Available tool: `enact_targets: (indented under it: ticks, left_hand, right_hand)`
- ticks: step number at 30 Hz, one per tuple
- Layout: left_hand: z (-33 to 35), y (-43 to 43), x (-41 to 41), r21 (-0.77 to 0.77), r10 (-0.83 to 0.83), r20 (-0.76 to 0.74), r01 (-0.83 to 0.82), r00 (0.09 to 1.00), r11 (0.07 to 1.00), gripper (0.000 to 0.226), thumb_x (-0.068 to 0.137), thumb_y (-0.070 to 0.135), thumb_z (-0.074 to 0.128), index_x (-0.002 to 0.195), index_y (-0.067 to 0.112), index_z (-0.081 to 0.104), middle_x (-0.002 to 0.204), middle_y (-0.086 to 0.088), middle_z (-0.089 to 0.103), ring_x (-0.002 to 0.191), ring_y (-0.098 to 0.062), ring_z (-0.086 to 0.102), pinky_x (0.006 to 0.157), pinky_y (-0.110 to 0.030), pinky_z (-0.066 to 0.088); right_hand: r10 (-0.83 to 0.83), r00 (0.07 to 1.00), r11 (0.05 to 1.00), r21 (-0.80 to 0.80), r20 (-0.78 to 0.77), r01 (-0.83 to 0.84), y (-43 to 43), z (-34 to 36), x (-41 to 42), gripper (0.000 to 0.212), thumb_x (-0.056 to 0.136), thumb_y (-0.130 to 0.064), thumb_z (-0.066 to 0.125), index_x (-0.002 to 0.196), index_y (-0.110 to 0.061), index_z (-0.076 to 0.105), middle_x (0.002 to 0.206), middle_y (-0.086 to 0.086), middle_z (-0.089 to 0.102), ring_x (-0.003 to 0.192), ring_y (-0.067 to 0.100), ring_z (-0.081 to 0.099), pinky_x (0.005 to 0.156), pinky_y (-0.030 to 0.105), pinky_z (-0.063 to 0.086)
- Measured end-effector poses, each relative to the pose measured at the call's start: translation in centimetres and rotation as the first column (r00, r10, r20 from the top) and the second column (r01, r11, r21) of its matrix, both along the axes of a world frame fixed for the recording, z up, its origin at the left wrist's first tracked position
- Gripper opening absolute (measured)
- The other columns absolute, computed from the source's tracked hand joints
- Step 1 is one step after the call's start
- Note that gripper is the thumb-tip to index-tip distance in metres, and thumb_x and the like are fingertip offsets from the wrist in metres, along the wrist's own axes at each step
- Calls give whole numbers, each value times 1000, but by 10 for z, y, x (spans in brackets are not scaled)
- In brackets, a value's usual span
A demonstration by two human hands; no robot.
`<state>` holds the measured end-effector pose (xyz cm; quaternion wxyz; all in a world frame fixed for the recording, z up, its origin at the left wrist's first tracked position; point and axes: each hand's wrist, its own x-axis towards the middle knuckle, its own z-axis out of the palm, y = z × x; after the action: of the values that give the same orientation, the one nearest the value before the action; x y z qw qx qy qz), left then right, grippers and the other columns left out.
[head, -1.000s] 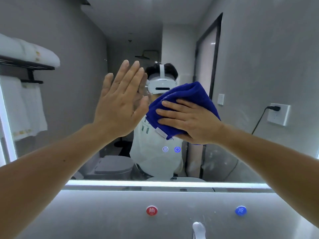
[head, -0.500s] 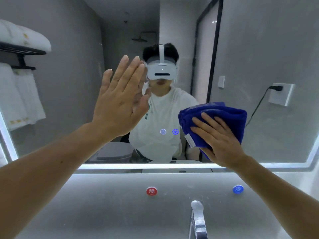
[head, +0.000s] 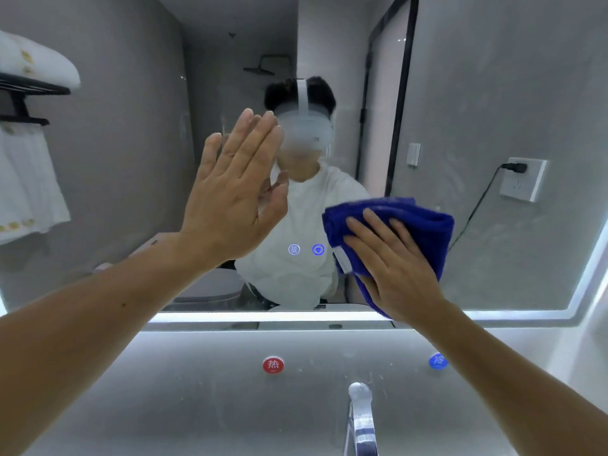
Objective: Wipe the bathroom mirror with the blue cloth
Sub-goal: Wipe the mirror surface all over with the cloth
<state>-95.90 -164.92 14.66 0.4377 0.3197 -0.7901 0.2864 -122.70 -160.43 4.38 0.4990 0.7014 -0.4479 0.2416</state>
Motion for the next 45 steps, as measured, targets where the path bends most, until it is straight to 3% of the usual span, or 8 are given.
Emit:
enact_targets:
  ticks: [4,9,14,17,20,26,38,45]
  left_hand:
    - [-9,2,-7,1,-35,0,35,999,999,63,99,42,25,154,11,22,163,-6,17,152,-22,8,121,-51,9]
    - [-19,3,-2,-5,-37,-11,37,999,999,62,98,39,28,152,10,26,161,-6,22,151,-23,12,120,-51,13]
    - [-14,3,-6,3,-26,19,26,999,1000,63,98,41,24,153,12,21,162,-3,16,151,-19,6,122,-49,9]
    - [-12,3,-8,-6,-44,3,44,999,999,62,99,40,26,153,11,23,162,-5,18,151,-21,8,121,-51,10]
    - [-11,4,0,-37,-67,-12,67,998,997,62,98,38,28,152,8,28,161,-8,23,150,-25,14,119,-54,14]
    - [-16,-1,24,-79,2,55,2,998,997,60,100,37,28,152,7,29,160,-11,24,150,-28,15,120,-54,13]
    - [-33,-30,86,-107,68,26,-65,997,992,63,102,45,20,153,9,26,161,-11,23,151,-28,14,120,-56,14]
    - [-34,-25,101,-101,79,8,-78,997,992,61,102,42,24,151,6,27,160,-14,26,149,-32,19,116,-61,19]
  right_hand:
    - [0,999,1000,-5,43,0,1,-9,8,42,93,-16,58,133,-7,58,148,9,47,141,29,37,114,51,30]
    - [-94,994,990,104,-54,100,24,-71,9,54,70,-11,81,122,-8,69,134,8,61,125,28,57,102,47,47]
    - [-96,995,995,-34,-2,96,13,-35,21,39,89,-15,51,125,-8,66,139,9,57,131,29,51,109,46,38]
    - [-64,995,993,-91,76,71,-3,-11,26,39,91,-17,53,128,-7,61,143,10,53,136,29,43,113,46,30]
    - [-9,993,993,-114,115,22,-4,-35,18,38,91,-17,53,126,-6,63,141,11,55,134,29,47,109,48,37]
    - [35,999,999,16,-41,-34,-1,-86,20,38,96,-21,44,123,-7,68,135,10,60,131,28,48,107,42,35]
    - [40,977,991,132,-208,-13,-51,-68,153,57,88,-26,65,141,-10,51,149,10,45,139,28,41,119,42,16]
    - [14,939,986,161,-343,44,-65,-64,219,57,97,-24,50,150,-11,35,156,8,36,144,26,33,119,40,20]
